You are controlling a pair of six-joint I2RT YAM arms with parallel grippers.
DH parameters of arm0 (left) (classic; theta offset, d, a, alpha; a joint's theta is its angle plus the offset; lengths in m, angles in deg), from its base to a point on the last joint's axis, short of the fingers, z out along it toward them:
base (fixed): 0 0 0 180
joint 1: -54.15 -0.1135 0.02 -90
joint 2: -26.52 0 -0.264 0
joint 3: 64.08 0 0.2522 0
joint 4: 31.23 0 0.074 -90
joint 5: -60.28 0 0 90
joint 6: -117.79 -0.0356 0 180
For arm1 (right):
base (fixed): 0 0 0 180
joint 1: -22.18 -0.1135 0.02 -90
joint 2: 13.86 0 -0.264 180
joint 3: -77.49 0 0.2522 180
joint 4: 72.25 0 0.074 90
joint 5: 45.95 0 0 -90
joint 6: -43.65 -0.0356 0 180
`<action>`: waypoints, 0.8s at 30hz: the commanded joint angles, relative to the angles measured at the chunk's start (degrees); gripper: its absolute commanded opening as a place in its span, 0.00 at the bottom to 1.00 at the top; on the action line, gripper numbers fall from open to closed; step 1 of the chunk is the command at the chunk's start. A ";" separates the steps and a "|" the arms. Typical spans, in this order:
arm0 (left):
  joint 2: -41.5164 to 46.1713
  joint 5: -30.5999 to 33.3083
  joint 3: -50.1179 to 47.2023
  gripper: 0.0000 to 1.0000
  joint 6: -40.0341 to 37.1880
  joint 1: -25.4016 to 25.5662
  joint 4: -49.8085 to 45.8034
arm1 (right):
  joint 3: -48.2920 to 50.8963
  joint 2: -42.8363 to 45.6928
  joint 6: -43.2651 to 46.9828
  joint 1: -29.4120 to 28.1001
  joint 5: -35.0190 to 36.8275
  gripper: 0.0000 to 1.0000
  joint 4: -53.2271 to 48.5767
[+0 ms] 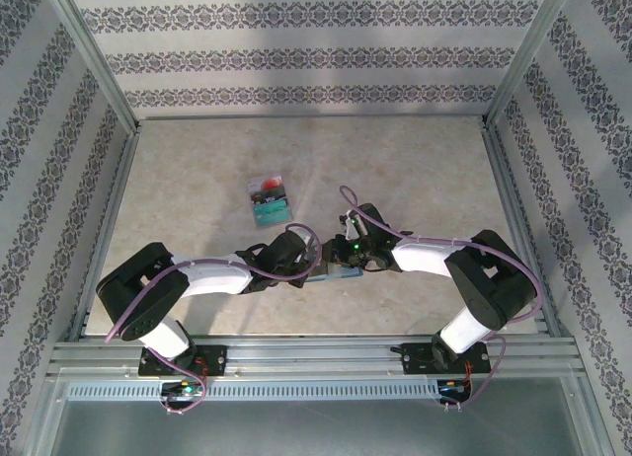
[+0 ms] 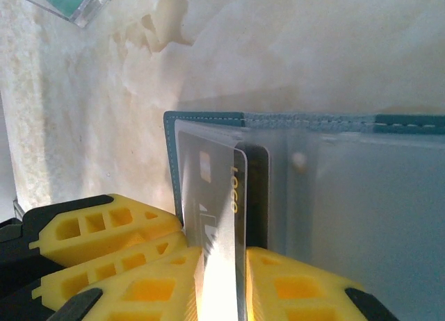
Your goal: Take the credit cards out of the card holder
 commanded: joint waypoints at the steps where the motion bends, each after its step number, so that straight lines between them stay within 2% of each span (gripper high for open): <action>1: -0.79 -0.85 1.07 0.15 0.59 0.81 -0.55 | 0.88 -0.97 -0.86 -0.02 -3.16 0.23 4.39; 8: -0.56 -0.60 1.05 0.15 0.79 0.81 -0.87 | 3.02 -1.25 -2.74 0.55 -5.29 0.23 9.92; 16: -0.26 -0.33 1.13 0.15 0.98 0.81 -1.80 | 7.56 -0.63 -6.98 3.20 -9.45 0.20 20.82; 24: -0.22 0.00 1.13 0.15 1.27 0.81 -2.09 | 9.29 0.29 -8.11 5.14 -11.03 0.20 24.03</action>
